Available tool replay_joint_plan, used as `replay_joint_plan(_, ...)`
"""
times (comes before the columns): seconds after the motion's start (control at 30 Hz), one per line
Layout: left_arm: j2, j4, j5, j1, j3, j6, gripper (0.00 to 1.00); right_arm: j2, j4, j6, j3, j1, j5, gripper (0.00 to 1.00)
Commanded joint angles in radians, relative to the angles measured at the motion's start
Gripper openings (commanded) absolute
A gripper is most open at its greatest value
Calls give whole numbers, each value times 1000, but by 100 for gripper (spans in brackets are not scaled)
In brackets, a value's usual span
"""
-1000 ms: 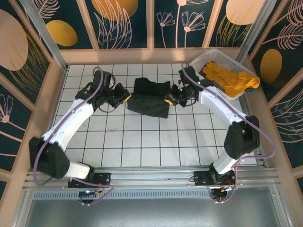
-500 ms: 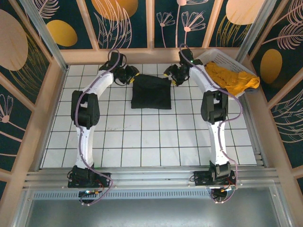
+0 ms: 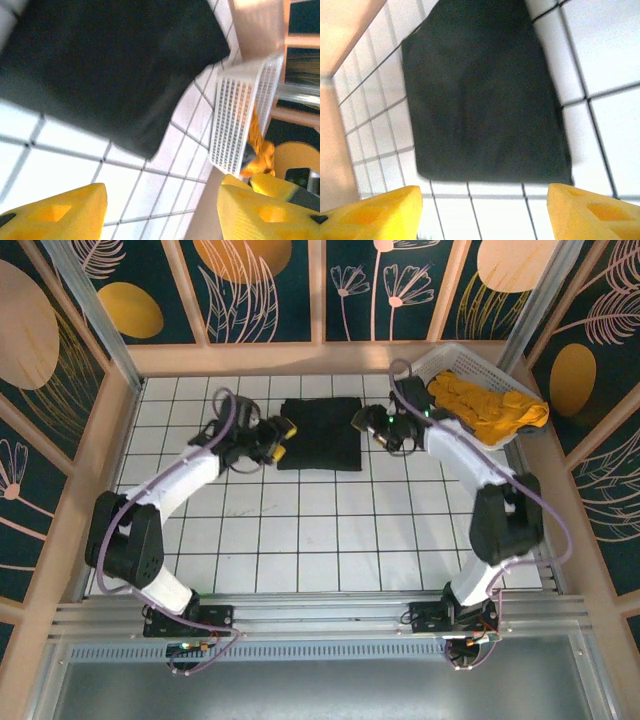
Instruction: Fold and stack the t-shirts
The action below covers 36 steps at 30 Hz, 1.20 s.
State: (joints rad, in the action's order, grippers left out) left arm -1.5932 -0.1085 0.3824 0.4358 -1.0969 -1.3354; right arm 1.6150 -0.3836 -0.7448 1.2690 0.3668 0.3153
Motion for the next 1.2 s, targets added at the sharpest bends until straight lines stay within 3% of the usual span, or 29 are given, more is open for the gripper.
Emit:
replay_joint_plan(0.0,-33,209,-43,98,70,-235,61,-154,224,-89,-193,17,23,67)
replay_joint_plan(0.1,-87,278,-74,137,86,-338,65,-259,260,-139,-297,14,27,68)
replay_joint_plan(0.23,-114,405,-160,150,118,-433,69,-314,226,-147,-310,7,31,68)
replay_joint_plan(0.6,-318,413,-198,181,53,-541,66,-372,145,-140,-302,-35,28,68)
replay_joint_plan(0.73,-371,492,-229,181,46,-579,61,-382,146,-139,-320,-51,40,68)
replay_joint_plan(0.87,-431,511,-240,181,11,-584,47,-385,137,-138,-333,-68,54,68)
replay_joint_plan(1.1,-471,616,-318,140,14,-621,0,-384,136,-139,-339,-91,74,67)
replay_joint_plan(1.17,-465,614,-317,112,11,-609,0,-382,136,-136,-335,-98,77,67)
